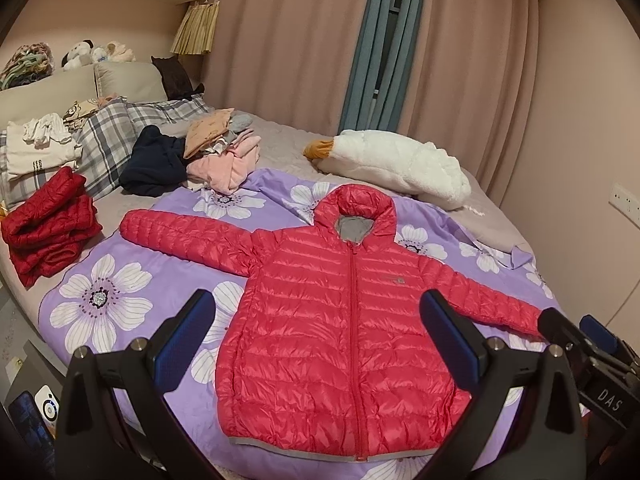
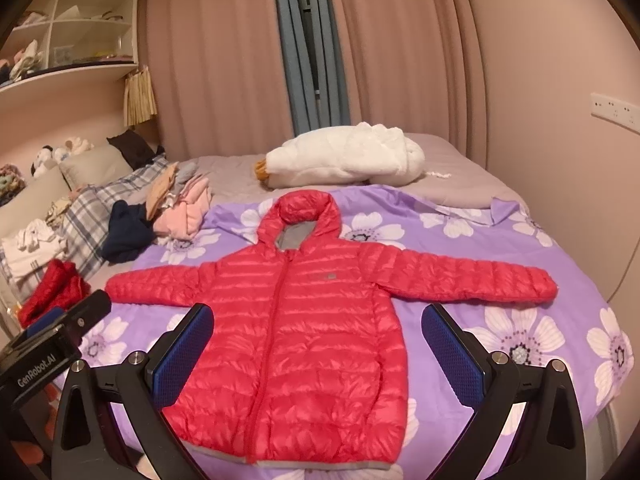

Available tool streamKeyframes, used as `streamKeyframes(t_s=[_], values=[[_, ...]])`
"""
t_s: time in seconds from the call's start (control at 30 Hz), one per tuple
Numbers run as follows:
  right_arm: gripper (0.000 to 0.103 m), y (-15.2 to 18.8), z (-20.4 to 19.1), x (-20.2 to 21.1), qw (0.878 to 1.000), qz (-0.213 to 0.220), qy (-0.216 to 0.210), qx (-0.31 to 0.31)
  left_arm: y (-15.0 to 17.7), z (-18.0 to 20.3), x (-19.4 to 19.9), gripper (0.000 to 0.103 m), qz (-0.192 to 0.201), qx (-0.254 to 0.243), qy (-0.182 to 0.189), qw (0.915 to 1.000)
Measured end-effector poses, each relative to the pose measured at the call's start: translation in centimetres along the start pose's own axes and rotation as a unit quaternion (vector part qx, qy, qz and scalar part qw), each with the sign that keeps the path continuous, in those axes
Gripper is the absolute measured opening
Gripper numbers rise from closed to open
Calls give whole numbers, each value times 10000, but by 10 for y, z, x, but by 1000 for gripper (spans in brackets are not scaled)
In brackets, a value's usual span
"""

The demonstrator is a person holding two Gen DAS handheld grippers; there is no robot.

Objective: Fold large clothes

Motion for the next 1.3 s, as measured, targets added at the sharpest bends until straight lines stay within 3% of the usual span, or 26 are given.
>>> streamKeyframes(t_s=[0.2, 0.4, 0.83, 1.3], values=[[103, -1, 3, 1, 10000, 21, 82, 9, -1, -1, 3, 102, 0, 127, 42, 9999], [103, -1, 7, 3, 9997, 22, 223, -52, -1, -9, 6, 103, 0, 49, -341, 9994], [103, -5, 7, 12, 9988, 75, 475, -20, -7, -13, 16, 103, 12, 11, -307, 9995], [103, -2, 7, 12, 9992, 47, 375, -155, 1, -15, 21, 103, -30, -69, -333, 9994]])
Point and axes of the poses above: each gripper's, at about its wrist camera, not at the fingertips, and x roughly against the way its jaws point, z to its right, y to its underside, the point moved 9 cm from there along -x, roughly the way its jaws point, and after that the axes turned 3 degrees about -x, right-handed, at the moved point
